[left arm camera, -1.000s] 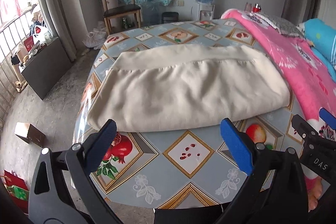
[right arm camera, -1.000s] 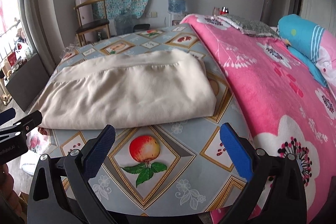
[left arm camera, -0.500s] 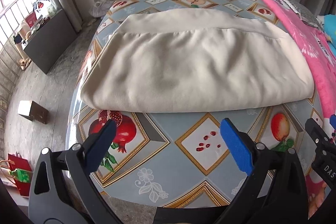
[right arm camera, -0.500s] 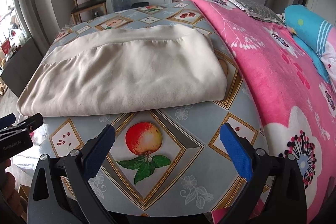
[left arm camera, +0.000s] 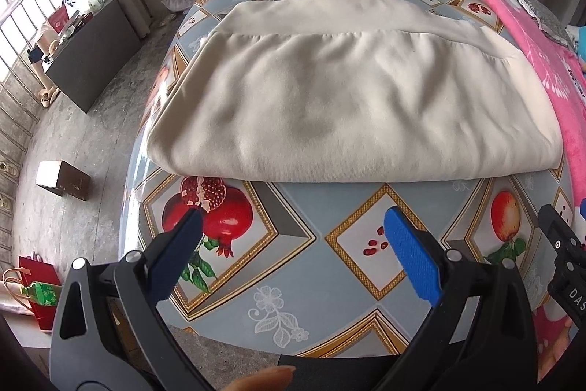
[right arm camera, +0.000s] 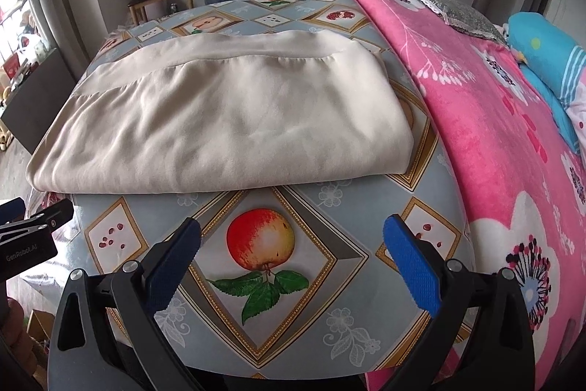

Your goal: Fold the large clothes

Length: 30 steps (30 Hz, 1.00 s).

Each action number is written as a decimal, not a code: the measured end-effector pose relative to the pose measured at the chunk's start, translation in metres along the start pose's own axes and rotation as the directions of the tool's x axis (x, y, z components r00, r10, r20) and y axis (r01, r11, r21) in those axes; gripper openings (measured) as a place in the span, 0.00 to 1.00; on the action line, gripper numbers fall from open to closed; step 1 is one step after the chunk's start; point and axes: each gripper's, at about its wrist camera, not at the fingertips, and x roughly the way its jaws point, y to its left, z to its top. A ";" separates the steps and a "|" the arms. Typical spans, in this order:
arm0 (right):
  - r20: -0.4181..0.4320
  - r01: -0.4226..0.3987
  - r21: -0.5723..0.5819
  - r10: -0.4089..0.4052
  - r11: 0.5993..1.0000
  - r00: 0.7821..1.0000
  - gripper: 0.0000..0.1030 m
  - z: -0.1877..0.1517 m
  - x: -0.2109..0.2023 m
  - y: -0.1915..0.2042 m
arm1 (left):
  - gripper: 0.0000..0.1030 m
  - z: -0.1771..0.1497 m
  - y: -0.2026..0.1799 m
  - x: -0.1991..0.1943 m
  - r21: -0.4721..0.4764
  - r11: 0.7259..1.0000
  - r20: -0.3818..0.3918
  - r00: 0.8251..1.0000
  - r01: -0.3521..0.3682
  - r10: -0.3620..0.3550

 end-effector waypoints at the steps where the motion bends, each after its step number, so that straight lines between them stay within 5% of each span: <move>1: -0.001 -0.001 -0.005 0.001 1.000 1.000 0.94 0.000 0.000 0.001 | 0.93 0.000 0.000 0.000 0.000 1.000 -0.005 1.000 0.004 -0.004; 30: -0.005 0.002 -0.016 -0.002 1.000 1.000 0.94 -0.001 0.000 -0.002 | 0.93 -0.002 -0.013 -0.014 0.038 0.998 -0.001 0.999 0.044 -0.044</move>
